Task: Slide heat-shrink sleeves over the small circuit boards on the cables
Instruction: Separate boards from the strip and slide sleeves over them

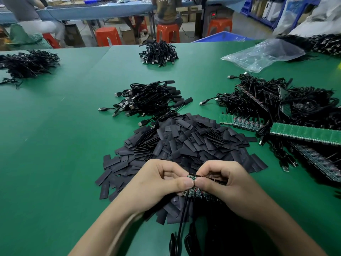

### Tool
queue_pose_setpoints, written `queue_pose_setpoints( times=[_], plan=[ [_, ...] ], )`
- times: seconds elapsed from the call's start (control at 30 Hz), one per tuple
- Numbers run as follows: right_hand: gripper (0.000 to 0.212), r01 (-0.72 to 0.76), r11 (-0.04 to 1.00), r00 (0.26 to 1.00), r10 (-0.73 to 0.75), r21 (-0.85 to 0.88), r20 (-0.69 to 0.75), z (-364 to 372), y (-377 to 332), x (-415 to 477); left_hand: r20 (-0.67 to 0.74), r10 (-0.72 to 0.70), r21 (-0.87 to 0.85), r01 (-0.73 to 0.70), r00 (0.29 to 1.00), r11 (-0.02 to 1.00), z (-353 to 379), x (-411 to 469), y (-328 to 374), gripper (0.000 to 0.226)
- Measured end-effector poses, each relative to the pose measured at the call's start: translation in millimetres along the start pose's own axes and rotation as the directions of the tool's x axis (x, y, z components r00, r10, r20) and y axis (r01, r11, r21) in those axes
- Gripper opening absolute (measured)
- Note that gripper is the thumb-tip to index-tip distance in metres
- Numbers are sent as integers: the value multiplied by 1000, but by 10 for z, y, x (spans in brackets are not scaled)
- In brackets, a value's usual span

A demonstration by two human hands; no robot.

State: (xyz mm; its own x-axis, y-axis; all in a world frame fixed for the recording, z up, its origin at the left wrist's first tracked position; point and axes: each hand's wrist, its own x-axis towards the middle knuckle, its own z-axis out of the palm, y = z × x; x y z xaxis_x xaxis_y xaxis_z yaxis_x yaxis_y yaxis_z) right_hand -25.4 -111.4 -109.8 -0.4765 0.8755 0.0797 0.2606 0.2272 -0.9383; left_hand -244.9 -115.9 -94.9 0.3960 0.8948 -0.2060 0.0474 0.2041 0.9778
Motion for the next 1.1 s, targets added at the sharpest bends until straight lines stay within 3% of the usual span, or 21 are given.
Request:
queue_pose_setpoints(
  times=[0.4,0.53,0.63,0.7,0.87,0.93,1.0,1.1],
  plan=[
    [20,-15,974,996,-5,227,86,-49,-4,6,90,-10,-169,25,996,985,-3,-12,-36,25],
    [25,-35,999,999,34,30,30,-120,10,-20,69,145,-199,-128,987,971,-108,-32,17,27],
    [30,154,932,958,-223,-328,-182,-29,-21,-16,24,281,-142,-275,959,951,-96,-23,26,18],
    [38,246,899,929,-325,-361,-177,92,-60,-2,-71,348,-6,-349,935,937,-44,12,-4,10],
    [23,189,977,968,-202,-97,-150,310,-70,4,-203,471,168,-444,858,880,61,64,-75,8],
    [21,155,974,980,-131,165,-150,286,-109,6,-270,557,434,-418,785,798,47,118,-126,16],
    [22,105,851,991,-45,514,-128,214,-154,-1,-261,650,758,-265,714,596,25,194,-153,20],
    [26,67,517,998,-33,853,-58,27,-158,-25,-155,642,929,-110,751,353,19,325,-156,32]
  ],
)
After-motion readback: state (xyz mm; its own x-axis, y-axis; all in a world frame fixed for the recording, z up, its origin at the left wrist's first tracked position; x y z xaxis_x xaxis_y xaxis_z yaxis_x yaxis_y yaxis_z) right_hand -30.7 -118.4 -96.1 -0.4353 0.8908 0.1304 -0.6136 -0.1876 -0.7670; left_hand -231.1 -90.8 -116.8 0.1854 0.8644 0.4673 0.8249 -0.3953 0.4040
